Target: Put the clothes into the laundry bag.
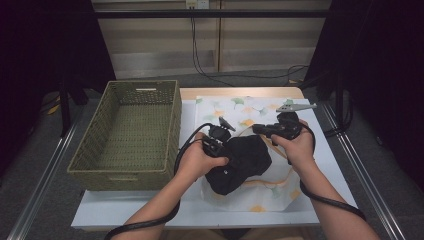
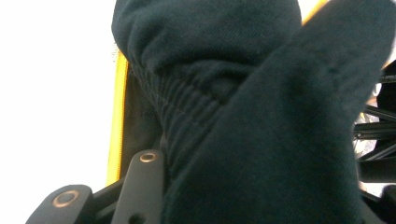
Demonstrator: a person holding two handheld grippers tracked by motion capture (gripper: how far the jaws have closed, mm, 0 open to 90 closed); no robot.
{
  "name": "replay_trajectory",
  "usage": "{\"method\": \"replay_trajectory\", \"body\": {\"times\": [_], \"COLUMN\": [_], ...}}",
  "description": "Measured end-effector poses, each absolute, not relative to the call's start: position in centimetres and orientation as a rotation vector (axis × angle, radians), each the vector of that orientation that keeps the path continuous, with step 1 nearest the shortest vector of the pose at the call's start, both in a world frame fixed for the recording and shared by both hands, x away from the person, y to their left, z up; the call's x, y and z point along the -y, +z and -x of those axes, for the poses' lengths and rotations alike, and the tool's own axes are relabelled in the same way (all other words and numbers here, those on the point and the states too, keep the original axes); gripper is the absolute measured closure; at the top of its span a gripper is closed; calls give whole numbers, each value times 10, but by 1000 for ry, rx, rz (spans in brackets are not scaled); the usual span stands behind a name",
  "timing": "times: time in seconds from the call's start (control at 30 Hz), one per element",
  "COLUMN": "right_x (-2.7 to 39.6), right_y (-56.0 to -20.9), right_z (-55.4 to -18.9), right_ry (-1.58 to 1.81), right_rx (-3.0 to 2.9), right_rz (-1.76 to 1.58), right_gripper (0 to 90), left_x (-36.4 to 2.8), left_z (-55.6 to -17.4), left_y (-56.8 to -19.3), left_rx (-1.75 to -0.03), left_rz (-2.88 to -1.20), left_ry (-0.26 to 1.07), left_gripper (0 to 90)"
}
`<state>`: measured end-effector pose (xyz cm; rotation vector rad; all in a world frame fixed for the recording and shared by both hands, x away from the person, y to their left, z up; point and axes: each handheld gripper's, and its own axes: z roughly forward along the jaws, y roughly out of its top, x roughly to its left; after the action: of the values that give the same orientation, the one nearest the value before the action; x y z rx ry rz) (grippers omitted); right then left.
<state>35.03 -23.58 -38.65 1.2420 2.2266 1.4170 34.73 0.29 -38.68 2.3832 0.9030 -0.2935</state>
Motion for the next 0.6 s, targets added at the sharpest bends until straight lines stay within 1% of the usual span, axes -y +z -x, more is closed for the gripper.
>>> {"method": "replay_trajectory", "body": {"times": [0.27,0.33,0.37,0.6], "right_x": [235,234,234,232], "right_y": [-387,-386,-385,-385], "right_z": [-350,-350,-350,-351], "right_ry": [1419,1422,1420,1424], "right_rx": [-2227,-2225,-2228,-2229], "right_rz": [-1241,-1243,-1245,-1230], "right_gripper": [900,900,900,900], "left_x": [-7,-7,-8,-9], "left_z": [-349,-349,-350,-352], "left_y": [-384,-386,-384,-385], "left_rx": [-936,-964,-965,-973], "left_rz": [-2366,-2336,-2362,-2361], "left_ry": [-239,-227,-224,-190], "left_gripper": [624,624,624,623]}}
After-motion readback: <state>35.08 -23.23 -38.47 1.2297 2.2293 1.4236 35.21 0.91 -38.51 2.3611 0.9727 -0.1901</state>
